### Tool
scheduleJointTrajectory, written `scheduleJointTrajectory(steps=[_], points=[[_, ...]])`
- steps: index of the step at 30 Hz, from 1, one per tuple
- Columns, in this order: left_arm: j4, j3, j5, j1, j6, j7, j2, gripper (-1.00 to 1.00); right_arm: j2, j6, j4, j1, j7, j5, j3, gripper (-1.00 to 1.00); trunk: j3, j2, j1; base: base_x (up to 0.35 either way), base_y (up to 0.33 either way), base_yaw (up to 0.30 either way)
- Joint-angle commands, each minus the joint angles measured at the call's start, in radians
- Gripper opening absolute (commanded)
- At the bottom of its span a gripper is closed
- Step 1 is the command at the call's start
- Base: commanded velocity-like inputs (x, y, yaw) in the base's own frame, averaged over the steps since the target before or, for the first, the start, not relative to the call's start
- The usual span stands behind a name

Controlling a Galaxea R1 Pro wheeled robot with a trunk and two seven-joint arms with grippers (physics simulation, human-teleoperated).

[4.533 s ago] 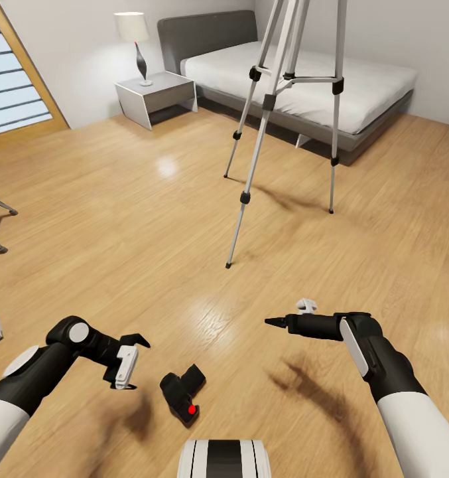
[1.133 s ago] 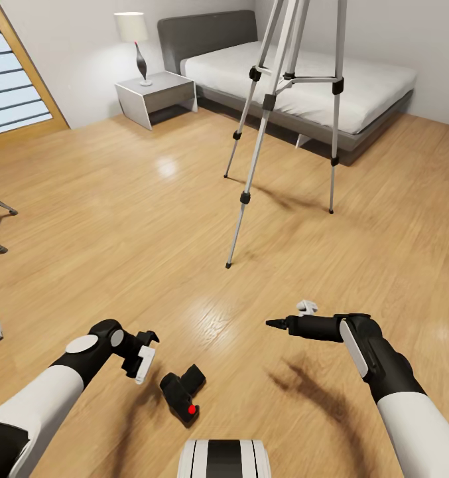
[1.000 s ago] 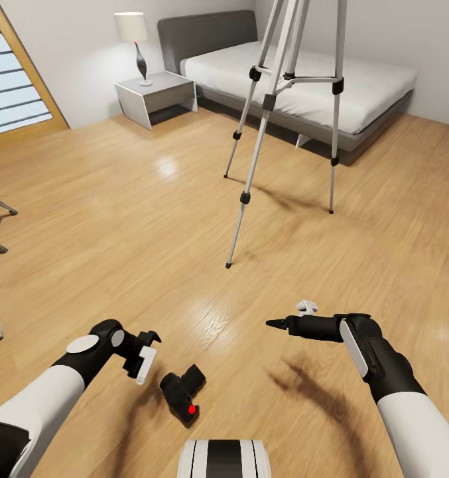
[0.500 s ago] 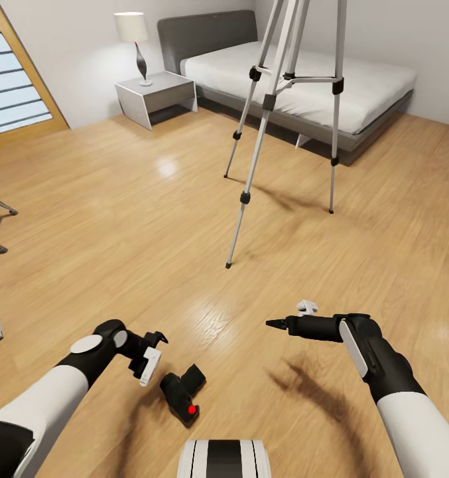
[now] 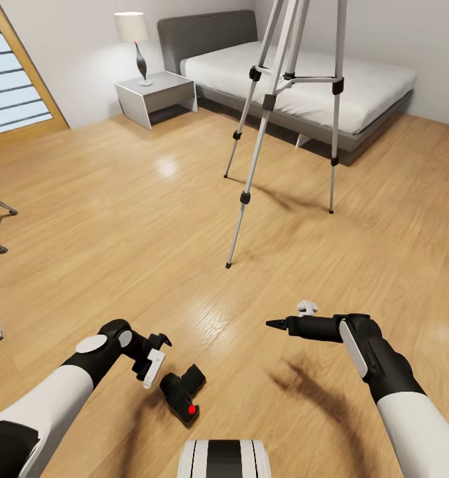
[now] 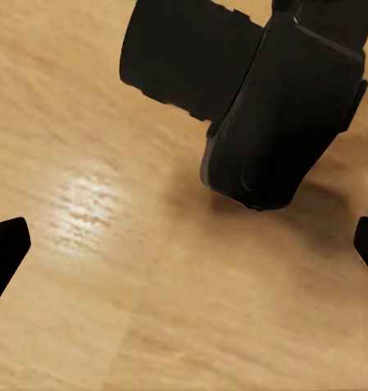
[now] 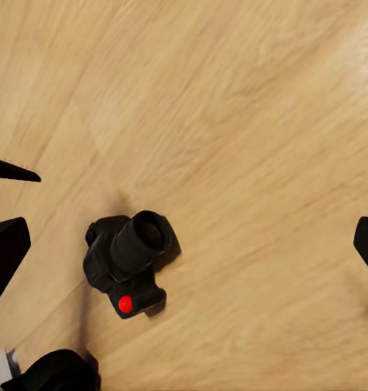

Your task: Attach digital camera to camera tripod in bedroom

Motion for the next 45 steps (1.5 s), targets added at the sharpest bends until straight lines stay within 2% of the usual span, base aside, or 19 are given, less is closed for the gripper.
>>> scheduleJointTrajectory(steps=[1,6,15,21,28,31,40,42,45], points=[[-0.003,-0.004,-0.001,0.0,-0.004,-0.007,0.0,1.0,0.0,0.006,0.002,0.0,0.0,-0.004,-0.001,1.0,-0.001,0.0,0.0,0.0,0.0,0.0],[-0.008,-0.002,0.011,0.0,-0.003,-0.034,-0.009,1.0,-0.001,0.005,0.009,0.0,0.0,-0.004,-0.001,1.0,-0.001,0.0,0.0,0.0,0.0,0.0],[-0.01,-0.001,0.049,0.0,-0.002,-0.046,-0.014,1.0,-0.001,0.003,0.011,0.0,0.0,-0.004,-0.001,1.0,-0.001,0.0,0.0,0.0,0.0,0.0],[-0.014,-0.005,0.05,0.0,-0.001,-0.051,-0.013,1.0,-0.001,0.003,0.011,0.0,0.0,-0.004,-0.001,1.0,-0.001,0.0,0.0,0.0,0.0,0.0],[0.036,-0.008,0.049,0.0,0.001,0.007,-0.017,1.0,-0.001,0.003,0.011,-0.001,0.0,-0.004,-0.001,1.0,-0.001,0.0,0.0,0.0,0.0,0.0],[0.113,-0.011,0.04,0.0,0.001,0.086,-0.034,1.0,-0.001,0.003,0.011,-0.001,0.0,-0.004,-0.001,1.0,-0.001,0.0,0.0,0.0,0.0,0.0],[0.152,-0.015,0.021,0.0,-0.001,0.109,-0.041,1.0,-0.001,0.003,0.011,0.0,0.0,-0.004,-0.001,1.0,-0.001,0.0,0.0,0.0,0.0,0.0],[0.164,-0.004,0.032,0.0,0.006,0.111,-0.032,1.0,0.008,-0.009,0.0,-0.001,-0.001,-0.006,-0.003,1.0,-0.001,0.0,0.0,0.0,0.0,0.0],[0.18,0.013,0.049,0.0,-0.011,0.114,-0.031,1.0,0.007,-0.025,-0.017,-0.001,-0.001,-0.006,-0.004,1.0,-0.001,0.0,0.0,0.0,0.0,0.0]])
